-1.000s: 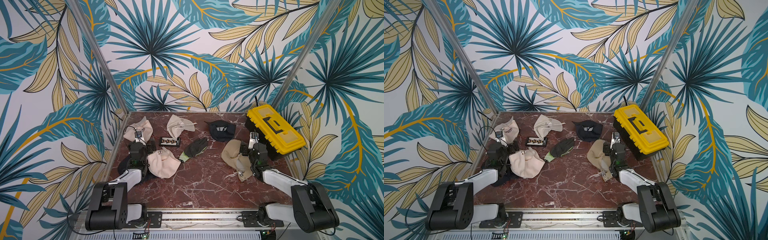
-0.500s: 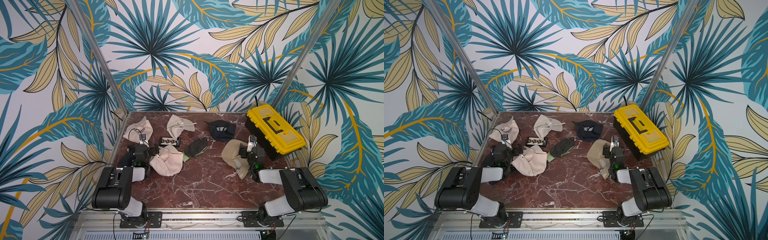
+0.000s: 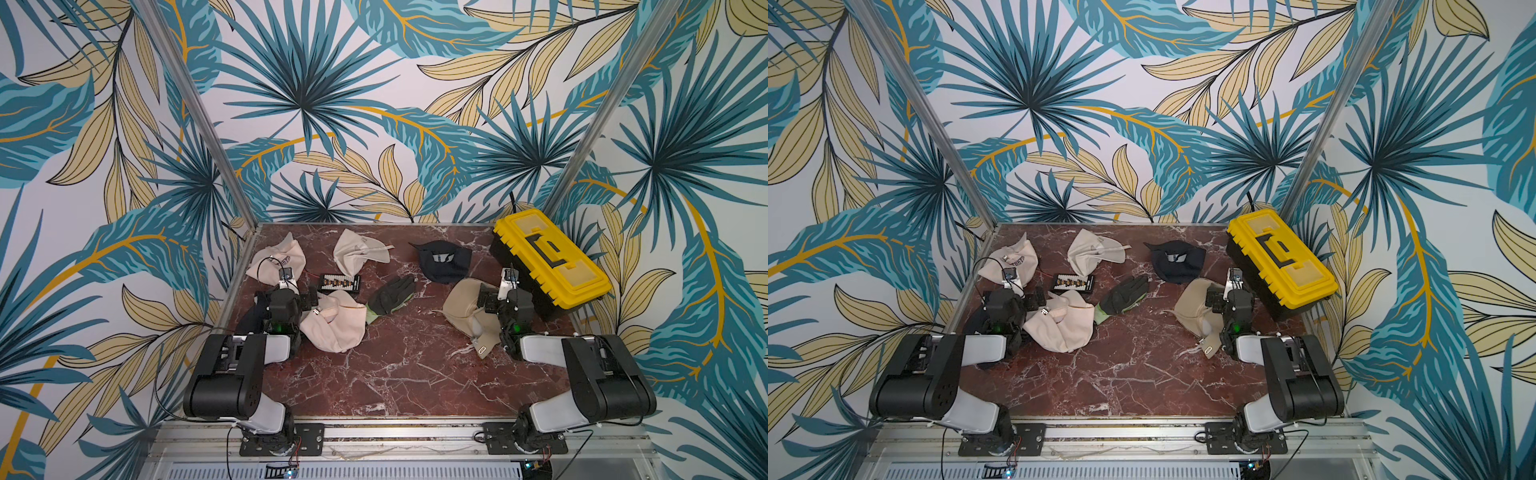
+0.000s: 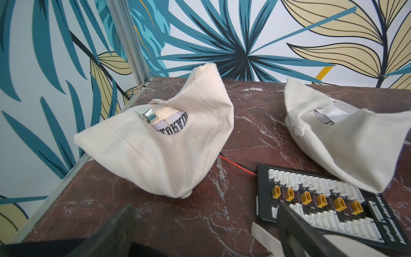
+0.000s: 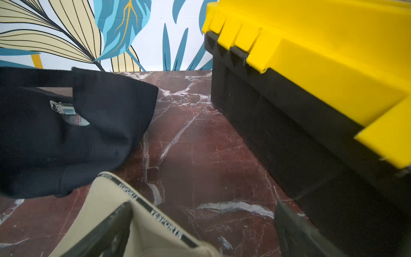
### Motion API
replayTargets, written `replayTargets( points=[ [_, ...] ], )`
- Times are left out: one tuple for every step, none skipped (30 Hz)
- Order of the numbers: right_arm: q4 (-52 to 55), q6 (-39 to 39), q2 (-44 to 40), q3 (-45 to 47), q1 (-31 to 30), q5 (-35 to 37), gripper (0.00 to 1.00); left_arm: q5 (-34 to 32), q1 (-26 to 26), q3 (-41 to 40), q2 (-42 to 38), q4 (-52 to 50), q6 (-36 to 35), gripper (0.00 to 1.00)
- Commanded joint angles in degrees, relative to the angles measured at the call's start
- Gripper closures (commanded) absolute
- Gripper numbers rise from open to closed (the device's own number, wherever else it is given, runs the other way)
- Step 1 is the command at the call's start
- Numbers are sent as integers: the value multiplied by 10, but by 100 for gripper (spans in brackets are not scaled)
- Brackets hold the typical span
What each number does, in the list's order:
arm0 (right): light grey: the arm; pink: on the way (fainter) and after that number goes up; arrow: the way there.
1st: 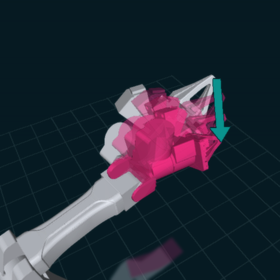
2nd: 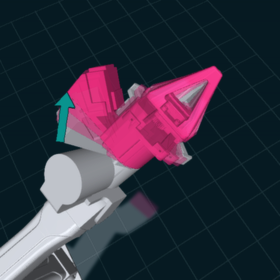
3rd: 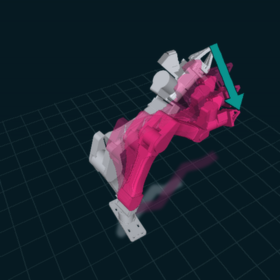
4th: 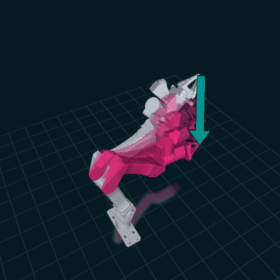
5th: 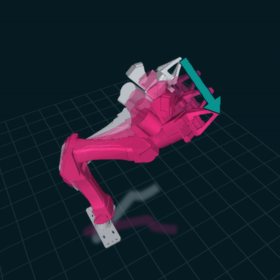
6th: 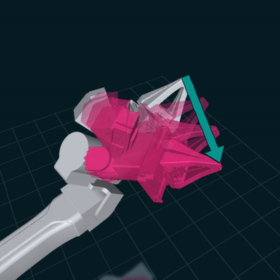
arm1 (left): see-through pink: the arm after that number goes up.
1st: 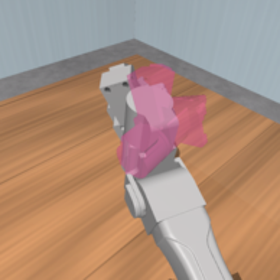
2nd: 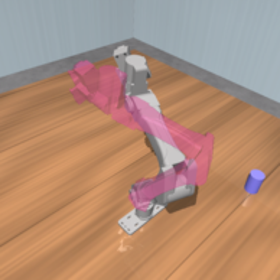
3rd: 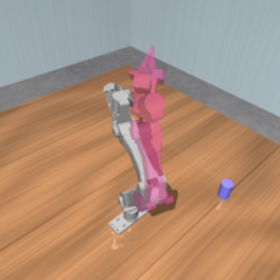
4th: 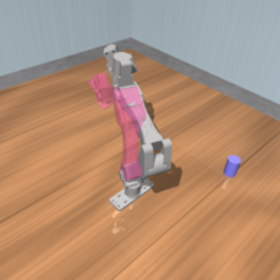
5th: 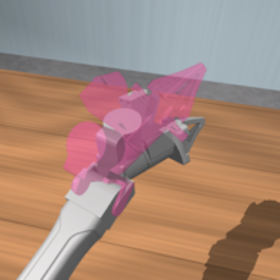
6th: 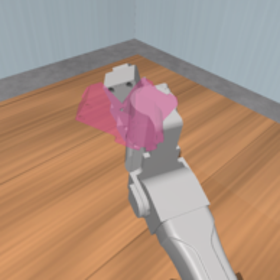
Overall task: Open the adjustable buckle of the baseball cap
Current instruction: Reset both arms
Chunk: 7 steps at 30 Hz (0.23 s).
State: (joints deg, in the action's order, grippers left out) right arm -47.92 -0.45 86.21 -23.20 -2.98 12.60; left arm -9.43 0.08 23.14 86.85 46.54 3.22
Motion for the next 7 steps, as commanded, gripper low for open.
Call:
replayTargets(
  points=[
    [4,-8,-5,-4,2,-4,1,-5,-2,-2,0,12,-5,0],
    [4,-7,-5,-4,3,-4,1,-5,-2,-2,0,12,-4,1],
    [4,-8,-5,-4,3,-4,1,0,1,-1,1,12,-3,0],
    [4,-8,-5,-4,3,-4,1,2,3,-1,1,12,-2,1],
    [4,-8,-5,-4,3,-4,1,2,3,-1,0,12,-3,0],
    [4,-8,-5,-4,2,-5,1,3,3,-2,0,12,-3,0],
    [4,-8,-5,-4,3,-5,1,3,3,-2,0,12,-3,1]
  ],
)
